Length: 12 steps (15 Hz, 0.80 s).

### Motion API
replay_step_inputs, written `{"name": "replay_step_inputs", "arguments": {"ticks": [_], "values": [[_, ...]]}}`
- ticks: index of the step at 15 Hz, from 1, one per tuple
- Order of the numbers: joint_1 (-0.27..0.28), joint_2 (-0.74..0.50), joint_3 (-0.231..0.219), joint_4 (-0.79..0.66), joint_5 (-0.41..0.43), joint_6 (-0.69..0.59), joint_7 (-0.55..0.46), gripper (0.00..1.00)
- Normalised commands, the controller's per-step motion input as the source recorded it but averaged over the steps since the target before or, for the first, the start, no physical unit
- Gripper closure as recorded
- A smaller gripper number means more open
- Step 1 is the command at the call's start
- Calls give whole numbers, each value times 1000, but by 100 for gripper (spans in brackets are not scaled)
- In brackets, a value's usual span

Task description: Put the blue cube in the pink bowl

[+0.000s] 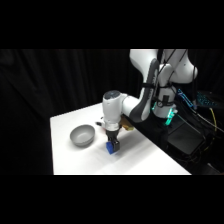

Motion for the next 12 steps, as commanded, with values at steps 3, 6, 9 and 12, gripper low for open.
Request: {"name": "replay_step_inputs", "arguments": {"ticks": [3,6,9,12], "values": [[92,49,-83,11,8,189,-10,40],[109,18,-95,3,-5,163,-10,72],[108,-41,-91,-10,-6,57,-10,77],[83,-220,-55,-68,-4,-119,-62,78]]}}
